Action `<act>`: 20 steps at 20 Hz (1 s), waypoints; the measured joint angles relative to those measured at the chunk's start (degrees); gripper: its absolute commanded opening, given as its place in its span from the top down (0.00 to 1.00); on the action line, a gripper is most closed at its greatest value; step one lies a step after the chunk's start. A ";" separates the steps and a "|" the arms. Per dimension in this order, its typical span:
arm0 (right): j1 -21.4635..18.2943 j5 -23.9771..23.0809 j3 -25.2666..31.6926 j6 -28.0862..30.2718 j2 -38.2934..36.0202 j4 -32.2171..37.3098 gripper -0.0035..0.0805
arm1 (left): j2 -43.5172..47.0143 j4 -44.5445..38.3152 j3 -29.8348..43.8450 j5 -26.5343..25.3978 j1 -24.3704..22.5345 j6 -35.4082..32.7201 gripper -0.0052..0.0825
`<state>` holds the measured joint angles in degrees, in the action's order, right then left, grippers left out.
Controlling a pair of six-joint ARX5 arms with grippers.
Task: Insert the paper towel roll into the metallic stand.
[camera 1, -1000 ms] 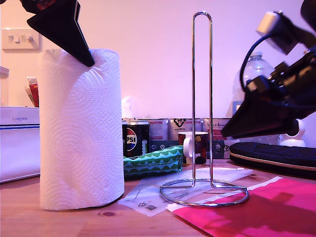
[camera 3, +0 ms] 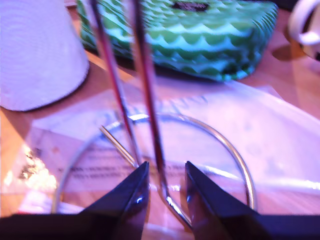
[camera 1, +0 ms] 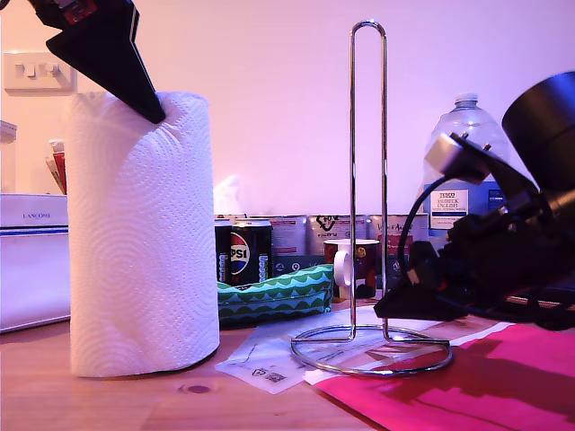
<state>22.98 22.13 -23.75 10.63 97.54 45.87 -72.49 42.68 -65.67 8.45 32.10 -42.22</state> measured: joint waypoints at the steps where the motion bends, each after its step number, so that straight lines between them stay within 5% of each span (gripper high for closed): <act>1: 0.00 -0.02 0.00 -0.02 0.31 0.94 0.81 | 0.00 0.00 0.00 0.00 0.00 0.00 0.88; 5: 0.15 0.00 0.00 -0.02 2.14 1.81 0.97 | 0.00 -0.02 0.00 -0.02 0.00 0.00 0.88; 13: 3.58 -0.39 0.00 0.15 2.45 2.51 0.97 | -0.04 1.75 -1.03 -0.42 0.00 1.11 0.88; 20: 3.74 -0.46 0.00 0.13 2.45 2.51 0.97 | -0.04 8.66 -12.50 -0.57 0.00 3.04 0.92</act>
<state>26.72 21.67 -23.75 10.76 99.98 48.38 -72.53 51.33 -78.17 7.88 32.10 -39.18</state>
